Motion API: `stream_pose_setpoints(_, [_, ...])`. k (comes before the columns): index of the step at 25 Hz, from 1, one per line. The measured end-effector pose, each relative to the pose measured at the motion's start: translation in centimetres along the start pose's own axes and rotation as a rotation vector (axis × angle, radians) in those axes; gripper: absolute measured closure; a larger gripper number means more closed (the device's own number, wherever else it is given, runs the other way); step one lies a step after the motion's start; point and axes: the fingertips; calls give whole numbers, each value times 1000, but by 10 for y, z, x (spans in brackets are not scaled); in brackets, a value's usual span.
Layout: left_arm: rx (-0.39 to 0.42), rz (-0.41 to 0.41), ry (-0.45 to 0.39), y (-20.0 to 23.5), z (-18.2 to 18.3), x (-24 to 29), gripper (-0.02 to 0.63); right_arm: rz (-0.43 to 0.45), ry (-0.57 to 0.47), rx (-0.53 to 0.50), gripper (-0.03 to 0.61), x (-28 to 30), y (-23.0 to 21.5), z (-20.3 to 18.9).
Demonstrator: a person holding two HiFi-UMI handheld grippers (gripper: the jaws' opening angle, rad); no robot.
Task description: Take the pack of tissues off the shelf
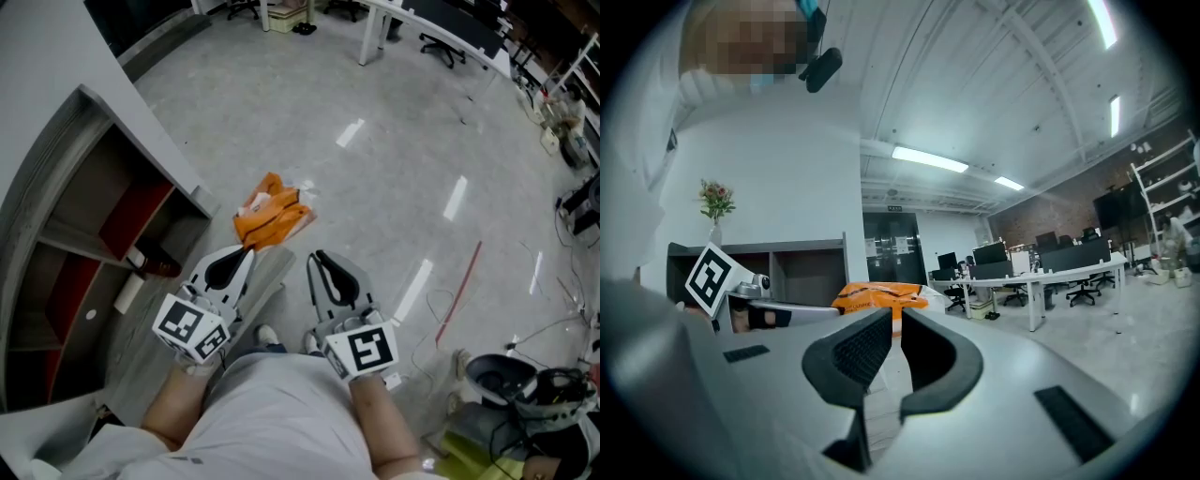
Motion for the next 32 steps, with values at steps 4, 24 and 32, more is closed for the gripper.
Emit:
stream_pose_setpoints(4, [-15,0,-4,-2,1,0,597,25,-48,16,538,0,3,10])
stream_pose_setpoints(24, [-22,31,10,-4,5,-6,597,39,21,-43,538,-5,7,9])
stream_pose_setpoints(32, [-21,36,7,-1,2,-18,597,54,-27,-39,538,-1,21,13])
Point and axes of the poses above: the fingertips, and each gripper's own axes: x forward along the fingers, y to its left, z out of its top, and after that the axes turned 14 degrees about x, right-handed
